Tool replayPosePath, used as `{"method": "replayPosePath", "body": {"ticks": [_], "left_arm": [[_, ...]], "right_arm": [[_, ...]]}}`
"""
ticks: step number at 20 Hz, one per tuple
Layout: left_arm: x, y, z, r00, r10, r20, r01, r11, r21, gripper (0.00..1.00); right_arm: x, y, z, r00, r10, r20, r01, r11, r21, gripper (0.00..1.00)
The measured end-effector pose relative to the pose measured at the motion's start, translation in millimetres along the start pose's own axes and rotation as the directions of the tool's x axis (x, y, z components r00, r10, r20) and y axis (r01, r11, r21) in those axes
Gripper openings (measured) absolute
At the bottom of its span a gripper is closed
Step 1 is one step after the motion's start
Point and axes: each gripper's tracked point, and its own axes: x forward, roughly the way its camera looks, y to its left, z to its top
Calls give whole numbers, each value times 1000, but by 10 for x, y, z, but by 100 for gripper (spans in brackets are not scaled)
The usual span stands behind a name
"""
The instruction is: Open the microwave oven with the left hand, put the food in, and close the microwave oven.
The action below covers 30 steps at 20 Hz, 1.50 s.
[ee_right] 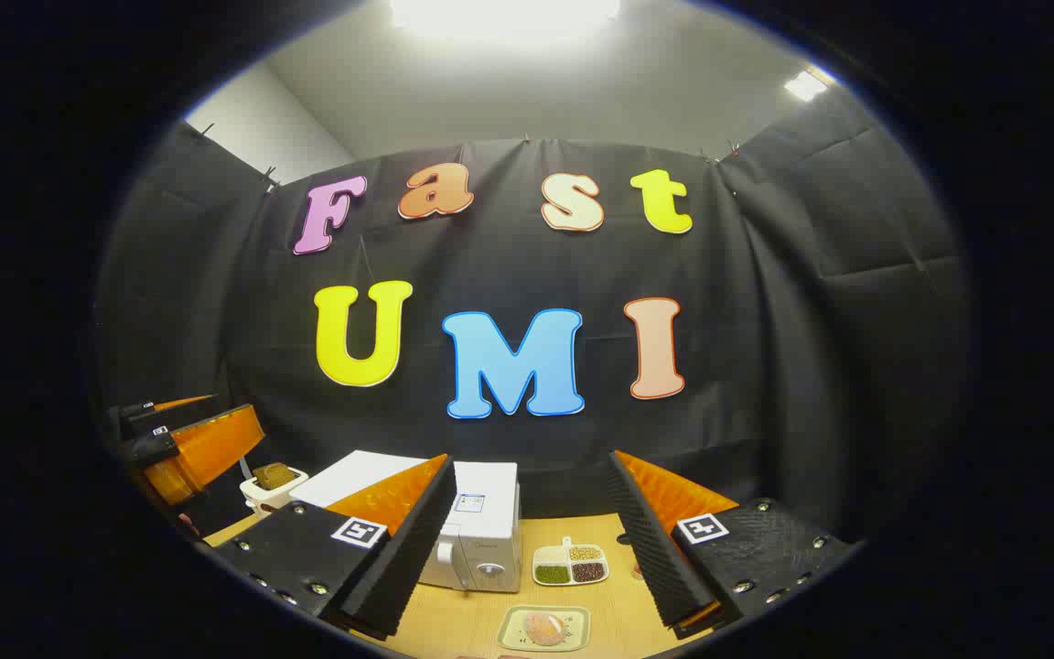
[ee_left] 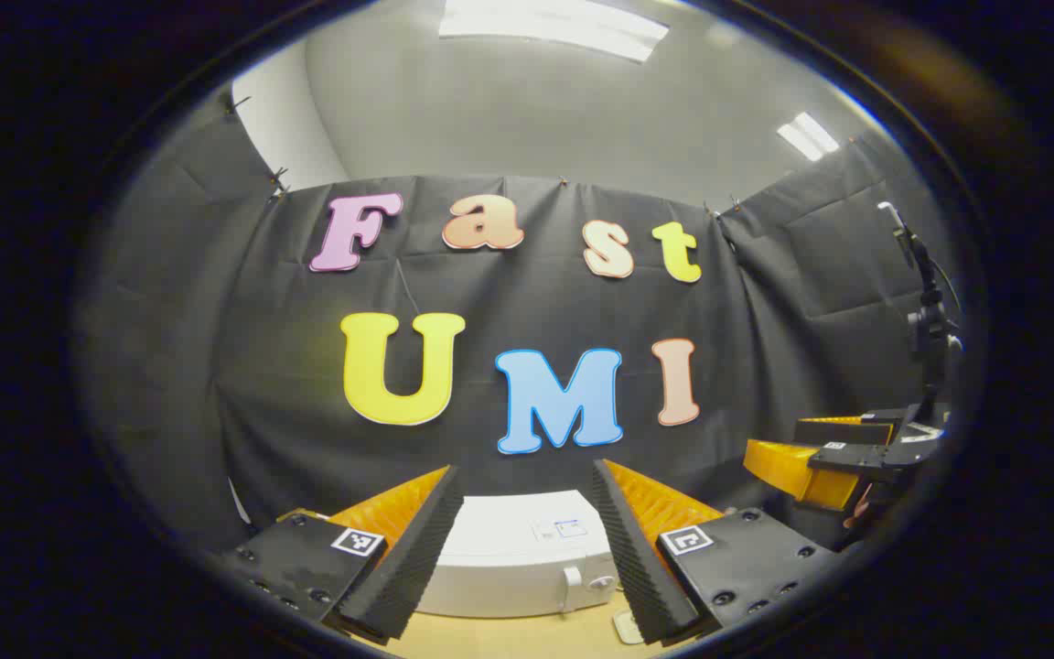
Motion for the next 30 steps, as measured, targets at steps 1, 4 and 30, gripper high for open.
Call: {"method": "replayPosePath", "body": {"ticks": [1, 4, 30], "left_arm": [[-11, 44, 4, 1000, 3, 6, -3, 1000, 3, 98], [-31, 84, 35, 1000, 0, 8, 0, 1000, -27, 94], [829, -856, -2083, 976, -70, -206, 61, 997, -46, 98]], "right_arm": [[1, 44, 9, 1000, -1, 3, 1, 1000, 1, 99], [5, 86, 13, 1000, -20, 3, 20, 1000, -8, 99], [158, -801, -469, 991, -90, -97, 91, 996, 1, 99]]}}
